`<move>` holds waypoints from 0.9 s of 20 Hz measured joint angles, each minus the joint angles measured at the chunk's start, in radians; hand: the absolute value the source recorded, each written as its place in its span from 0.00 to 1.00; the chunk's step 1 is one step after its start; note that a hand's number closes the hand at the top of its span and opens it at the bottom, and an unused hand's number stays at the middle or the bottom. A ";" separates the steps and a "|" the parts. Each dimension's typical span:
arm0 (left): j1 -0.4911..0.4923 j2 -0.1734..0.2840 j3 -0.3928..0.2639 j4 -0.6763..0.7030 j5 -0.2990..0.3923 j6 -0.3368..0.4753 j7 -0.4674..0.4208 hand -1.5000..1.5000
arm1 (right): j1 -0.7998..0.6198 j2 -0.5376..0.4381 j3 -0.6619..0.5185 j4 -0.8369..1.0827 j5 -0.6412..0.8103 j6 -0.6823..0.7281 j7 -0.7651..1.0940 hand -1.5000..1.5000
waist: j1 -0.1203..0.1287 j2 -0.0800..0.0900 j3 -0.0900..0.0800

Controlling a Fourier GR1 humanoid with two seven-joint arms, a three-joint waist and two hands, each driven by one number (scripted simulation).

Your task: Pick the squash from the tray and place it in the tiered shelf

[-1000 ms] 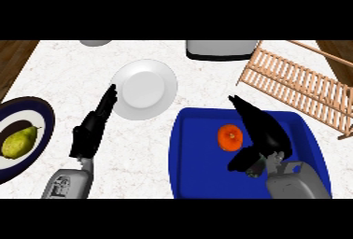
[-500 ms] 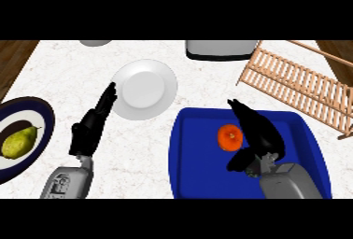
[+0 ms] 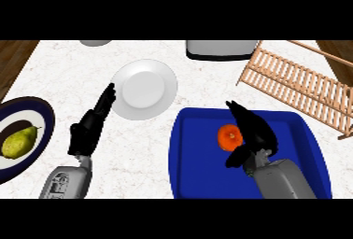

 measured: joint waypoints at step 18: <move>0.013 -0.005 0.005 -0.054 -0.007 -0.011 0.040 0.50 | 0.022 -0.001 0.019 0.105 0.113 -0.036 -0.156 1.00 | 0.000 -0.002 -0.001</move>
